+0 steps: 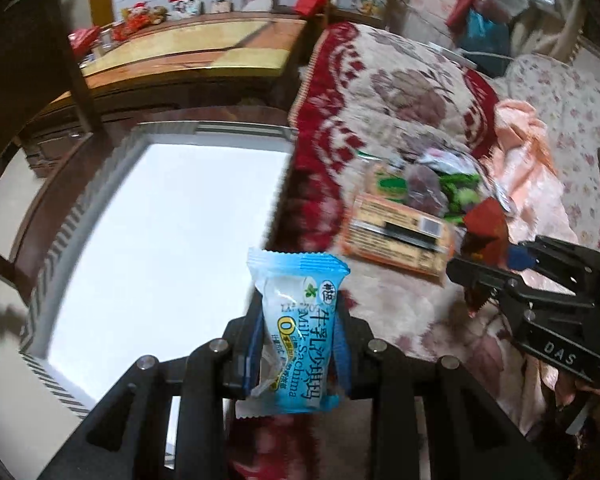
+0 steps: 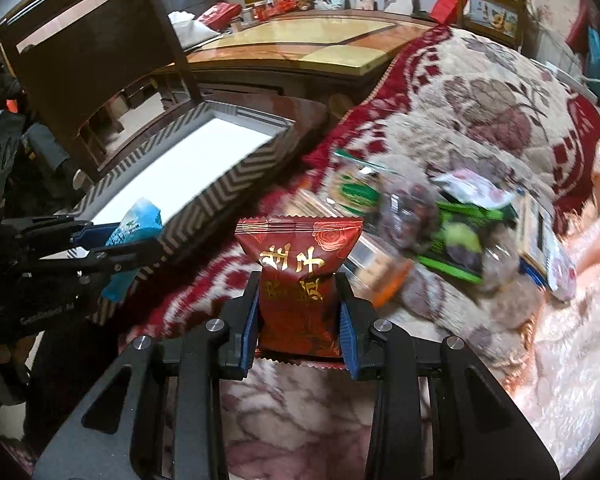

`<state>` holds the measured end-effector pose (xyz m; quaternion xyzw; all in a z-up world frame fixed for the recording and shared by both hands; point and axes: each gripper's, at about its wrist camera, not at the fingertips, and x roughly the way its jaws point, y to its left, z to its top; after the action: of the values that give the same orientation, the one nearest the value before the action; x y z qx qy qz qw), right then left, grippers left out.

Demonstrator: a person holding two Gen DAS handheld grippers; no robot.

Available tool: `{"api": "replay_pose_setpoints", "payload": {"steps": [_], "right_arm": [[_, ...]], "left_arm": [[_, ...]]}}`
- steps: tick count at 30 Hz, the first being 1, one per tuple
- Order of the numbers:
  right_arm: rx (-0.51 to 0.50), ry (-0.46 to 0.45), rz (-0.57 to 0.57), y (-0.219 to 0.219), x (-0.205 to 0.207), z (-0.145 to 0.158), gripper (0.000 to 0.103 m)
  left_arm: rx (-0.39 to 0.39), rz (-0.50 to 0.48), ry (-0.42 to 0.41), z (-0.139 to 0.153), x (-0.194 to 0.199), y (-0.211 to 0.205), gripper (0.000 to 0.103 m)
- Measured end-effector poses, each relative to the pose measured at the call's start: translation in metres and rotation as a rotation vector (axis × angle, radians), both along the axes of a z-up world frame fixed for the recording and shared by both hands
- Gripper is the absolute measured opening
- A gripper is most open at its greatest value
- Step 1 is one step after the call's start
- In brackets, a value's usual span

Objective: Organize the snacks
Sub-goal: 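Carry both bags over the white tray and open both tools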

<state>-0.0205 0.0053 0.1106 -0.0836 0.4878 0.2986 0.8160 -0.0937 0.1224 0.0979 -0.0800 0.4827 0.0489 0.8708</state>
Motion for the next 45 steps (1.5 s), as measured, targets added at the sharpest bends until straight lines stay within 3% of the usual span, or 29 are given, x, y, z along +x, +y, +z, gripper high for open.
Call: {"api": "replay_pose_setpoints", "payload": {"steps": [12,25,36,45], "right_arm": [[0.016,0.028,0.103,0.072,0.011,0.001,0.033],[-0.006,0.042,0.229,0.156,0.03,-0.005,0.033],[-0.068,0.091,0.273,0.205,0.046,-0.039,0.033],[-0.106,0.137,0.291,0.219,0.052,-0.061,0.033]], "left_arm": [[0.019,0.163,0.001,0.001,-0.004,0.074,0.033],[-0.02,0.313,0.049,-0.028,-0.013,0.136,0.033],[-0.056,0.353,0.081,-0.05,-0.007,0.156,0.033],[-0.054,0.365,0.11,-0.061,-0.002,0.159,0.033]]}}
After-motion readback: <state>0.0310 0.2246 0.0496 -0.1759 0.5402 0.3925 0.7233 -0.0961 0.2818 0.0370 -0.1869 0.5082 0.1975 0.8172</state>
